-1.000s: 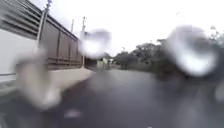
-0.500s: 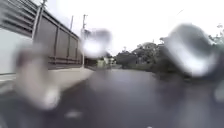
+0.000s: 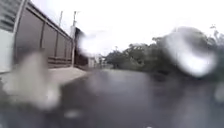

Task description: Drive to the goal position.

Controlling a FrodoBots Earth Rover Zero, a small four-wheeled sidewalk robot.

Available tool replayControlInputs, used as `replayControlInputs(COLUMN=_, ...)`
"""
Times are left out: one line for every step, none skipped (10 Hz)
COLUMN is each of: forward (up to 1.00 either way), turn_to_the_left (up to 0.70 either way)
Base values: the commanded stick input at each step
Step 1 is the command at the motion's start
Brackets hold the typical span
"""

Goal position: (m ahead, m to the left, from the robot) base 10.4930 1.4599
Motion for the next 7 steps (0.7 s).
replayControlInputs(forward=0.70, turn_to_the_left=-0.35)
replayControlInputs(forward=0.70, turn_to_the_left=-0.05)
replayControlInputs(forward=0.70, turn_to_the_left=0.00)
replayControlInputs(forward=0.70, turn_to_the_left=0.00)
replayControlInputs(forward=0.70, turn_to_the_left=0.00)
replayControlInputs(forward=0.70, turn_to_the_left=0.00)
replayControlInputs(forward=0.70, turn_to_the_left=0.00)
